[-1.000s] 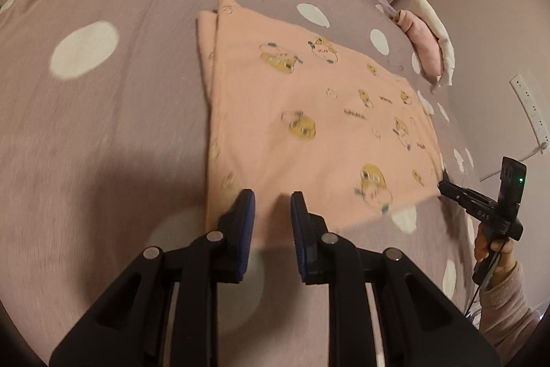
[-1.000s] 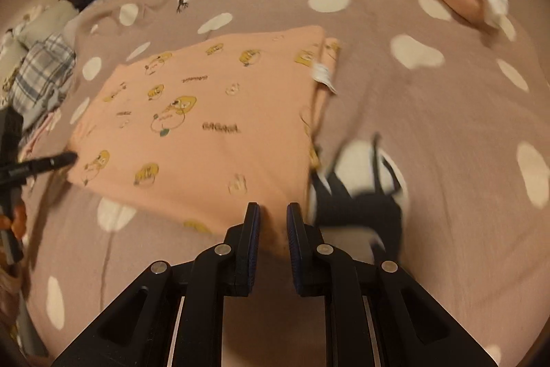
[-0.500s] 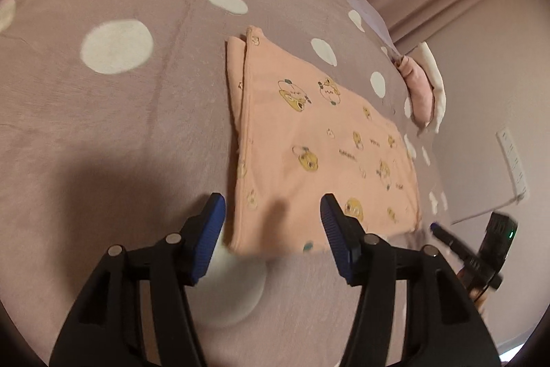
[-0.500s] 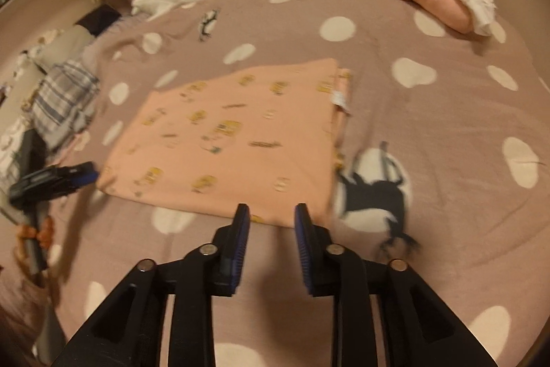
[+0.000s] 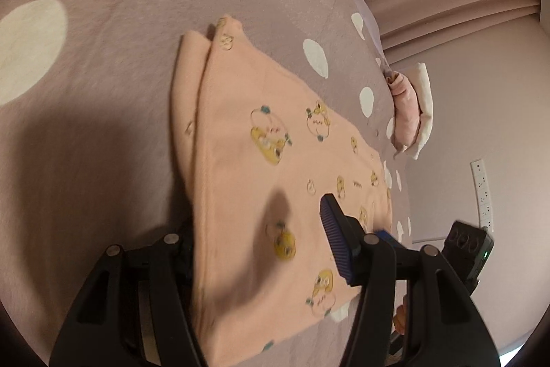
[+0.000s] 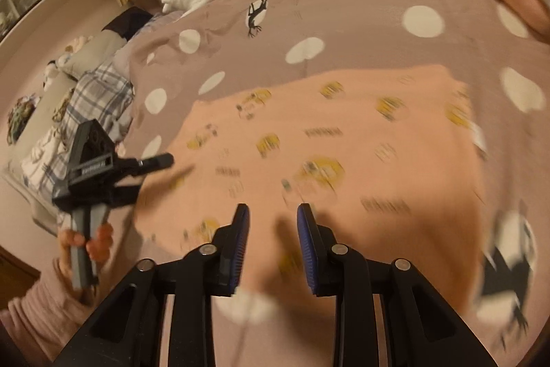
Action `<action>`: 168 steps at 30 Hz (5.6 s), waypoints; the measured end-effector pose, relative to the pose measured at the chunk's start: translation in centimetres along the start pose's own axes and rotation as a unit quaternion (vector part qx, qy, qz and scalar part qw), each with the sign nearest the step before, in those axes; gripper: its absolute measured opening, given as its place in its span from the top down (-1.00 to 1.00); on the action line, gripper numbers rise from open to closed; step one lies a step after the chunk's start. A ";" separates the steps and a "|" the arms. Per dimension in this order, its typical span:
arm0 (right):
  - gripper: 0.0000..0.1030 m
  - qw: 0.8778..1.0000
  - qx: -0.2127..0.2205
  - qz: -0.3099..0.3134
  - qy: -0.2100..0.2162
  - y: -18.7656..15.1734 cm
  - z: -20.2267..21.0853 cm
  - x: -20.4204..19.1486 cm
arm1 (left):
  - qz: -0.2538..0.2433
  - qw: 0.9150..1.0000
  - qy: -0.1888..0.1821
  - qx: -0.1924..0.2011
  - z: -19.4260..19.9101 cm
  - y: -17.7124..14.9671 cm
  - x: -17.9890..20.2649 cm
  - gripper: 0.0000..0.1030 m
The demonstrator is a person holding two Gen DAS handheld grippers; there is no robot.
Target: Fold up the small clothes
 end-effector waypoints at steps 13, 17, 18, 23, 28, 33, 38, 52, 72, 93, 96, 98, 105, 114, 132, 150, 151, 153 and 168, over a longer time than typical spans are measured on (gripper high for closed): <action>0.66 0.994 -0.066 0.036 -0.085 6.3 -9.3 -0.4 | -0.021 0.998 0.060 -0.004 -1.2 0.6 0.1 0.67; 0.69 0.992 -0.073 0.045 -0.092 5.9 -8.6 -0.7 | -0.023 0.998 0.064 -0.007 -1.4 0.8 0.1 0.67; 0.69 0.993 -0.071 0.045 -0.089 5.7 -8.1 -1.0 | -0.023 0.998 0.064 -0.007 -1.4 0.8 0.0 0.67; 0.70 0.991 -0.075 0.089 -0.067 2.0 -4.9 -3.8 | -0.024 0.997 0.068 -0.008 -1.5 0.9 0.0 0.67; 0.69 0.987 -0.098 0.116 -0.050 -2.6 -3.0 -6.1 | -0.026 0.996 0.087 -0.006 -1.5 0.9 0.6 0.68; 0.70 0.989 -0.103 0.100 -0.017 -4.7 -1.2 -6.5 | -0.042 0.993 0.107 0.006 -0.9 0.5 2.8 0.73; 0.70 0.998 -0.048 0.041 -0.008 -3.8 1.4 -3.9 | -0.085 0.990 0.110 0.013 -0.3 -0.4 7.4 0.74; 0.69 0.993 0.042 -0.106 -0.012 -4.3 5.4 4.0 | -0.178 0.971 0.146 -0.059 -10.3 -6.0 17.5 0.61; 0.24 0.977 0.039 -0.200 0.057 -3.6 3.3 7.1 | -0.153 0.980 0.124 -0.030 -4.5 -8.1 11.7 0.15; 0.83 0.990 0.078 -0.118 -0.017 1.7 5.0 6.6 | -0.120 0.985 0.126 -0.021 -1.4 -8.7 6.0 0.14; 0.83 0.988 0.089 -0.122 -0.042 1.8 6.8 8.3 | -0.130 0.983 0.125 -0.028 -2.4 -8.9 6.5 0.14; 0.83 0.988 0.059 -0.127 -0.061 1.0 6.2 9.6 | -0.137 0.982 0.123 -0.034 -3.3 -9.0 7.2 0.14; 0.82 0.984 0.024 -0.155 -0.079 -1.1 4.3 11.9 | -0.188 0.975 0.112 -0.044 -5.9 -10.1 10.7 0.14; 0.79 0.981 0.095 -0.075 -0.149 1.4 7.5 10.0 | -0.234 0.964 0.111 -0.068 -10.2 -11.7 12.6 0.18; 0.79 0.989 0.058 -0.048 -0.131 -0.5 6.9 8.8 | -0.220 0.971 0.085 -0.045 -11.4 -7.5 14.1 0.15; 0.80 0.993 -0.007 0.033 -0.112 -7.6 6.1 4.4 | -0.152 0.975 0.160 -0.007 -19.0 0.8 15.2 0.79; 0.80 0.993 -0.007 0.032 -0.112 -7.6 6.3 4.4 | -0.150 0.975 0.161 -0.008 -18.9 0.9 15.3 0.80; 0.79 0.994 -0.008 0.025 -0.109 -7.8 6.6 4.3 | -0.147 0.976 0.159 -0.006 -18.2 0.9 15.6 0.82; 0.79 0.994 0.058 -0.019 -0.088 -3.2 8.1 6.2 | -0.242 0.964 0.103 -0.038 -11.5 -9.6 13.2 0.56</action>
Point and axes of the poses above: each gripper's, at about its wrist camera, not at the fingertips, and z roughly against the way its jaws point, x to its right, y to its top, the point moved 1 cm from there along -z, roughly the way its jaws point, and after that the axes turned 13 degrees about z, right-handed, at the moved point
